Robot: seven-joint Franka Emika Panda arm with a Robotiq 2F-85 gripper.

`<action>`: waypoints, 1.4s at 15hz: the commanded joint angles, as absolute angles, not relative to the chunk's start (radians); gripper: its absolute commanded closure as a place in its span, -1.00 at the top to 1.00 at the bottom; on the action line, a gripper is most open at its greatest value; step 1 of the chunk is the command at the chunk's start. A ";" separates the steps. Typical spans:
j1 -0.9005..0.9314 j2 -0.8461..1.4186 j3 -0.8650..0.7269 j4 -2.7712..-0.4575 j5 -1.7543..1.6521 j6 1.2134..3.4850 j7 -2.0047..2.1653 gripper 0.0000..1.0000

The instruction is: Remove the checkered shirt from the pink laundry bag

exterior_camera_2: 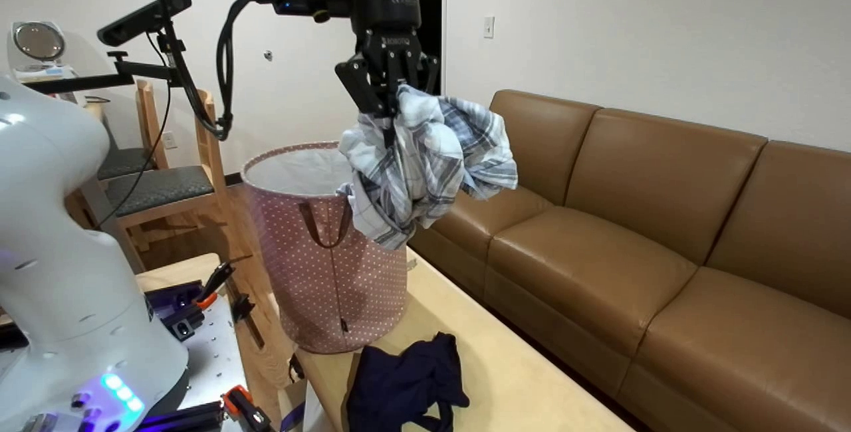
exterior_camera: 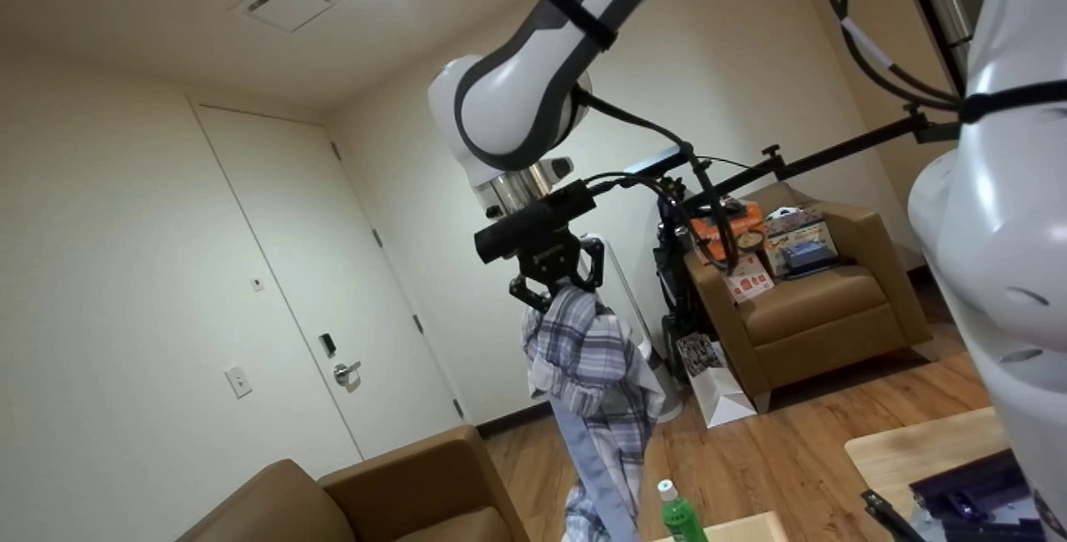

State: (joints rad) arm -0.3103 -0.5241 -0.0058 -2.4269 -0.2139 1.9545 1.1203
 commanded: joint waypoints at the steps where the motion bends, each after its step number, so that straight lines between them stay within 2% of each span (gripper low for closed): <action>1: -0.388 -0.524 -0.070 -2.338 -0.257 1.875 1.178 -0.77; 9: -0.506 -0.553 -0.239 -2.022 -0.216 1.684 1.219 -0.78; 17: -0.311 -0.515 -0.120 -2.156 -0.060 1.865 1.173 -0.78; 21: -0.280 -0.453 -0.107 -2.191 -0.028 1.903 1.167 -0.78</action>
State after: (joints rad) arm -0.2885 -0.4912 -0.1052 -2.1803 -0.0611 1.8752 1.1735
